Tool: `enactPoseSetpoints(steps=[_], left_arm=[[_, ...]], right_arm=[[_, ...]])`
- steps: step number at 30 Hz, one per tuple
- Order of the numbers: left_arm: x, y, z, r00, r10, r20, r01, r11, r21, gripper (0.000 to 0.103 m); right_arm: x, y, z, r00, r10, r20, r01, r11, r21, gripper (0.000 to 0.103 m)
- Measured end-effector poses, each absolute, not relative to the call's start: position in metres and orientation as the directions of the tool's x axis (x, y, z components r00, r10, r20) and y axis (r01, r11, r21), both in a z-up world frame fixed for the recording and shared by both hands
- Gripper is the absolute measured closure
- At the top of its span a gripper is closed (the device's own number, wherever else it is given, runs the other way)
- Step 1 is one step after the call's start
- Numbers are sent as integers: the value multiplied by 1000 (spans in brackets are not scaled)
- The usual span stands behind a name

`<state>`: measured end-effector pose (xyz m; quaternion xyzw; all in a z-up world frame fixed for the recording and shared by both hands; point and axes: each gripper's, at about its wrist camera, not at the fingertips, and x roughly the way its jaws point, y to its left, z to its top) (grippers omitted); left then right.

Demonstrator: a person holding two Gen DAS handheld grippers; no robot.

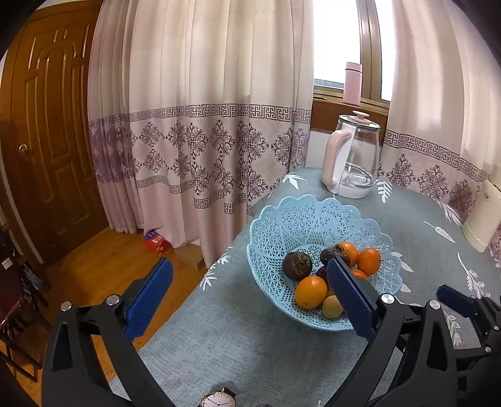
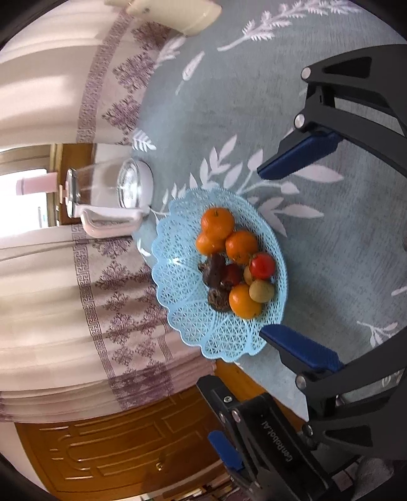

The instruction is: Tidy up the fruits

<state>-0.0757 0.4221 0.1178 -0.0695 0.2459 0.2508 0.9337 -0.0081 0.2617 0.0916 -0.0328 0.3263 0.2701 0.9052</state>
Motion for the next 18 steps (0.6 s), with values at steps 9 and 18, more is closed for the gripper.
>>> enactPoseSetpoints(steps=[9,18], left_arm=[[-80,418,123,758,459,-464,-507,861,24,3],[-83,415,127,757,482,-441,-510,858,62,3]], right_arm=[[-19,255,105,722,408,-559,-460,886,51,5],[-30,255,113,800,327,-503,-407,912,-54,5]])
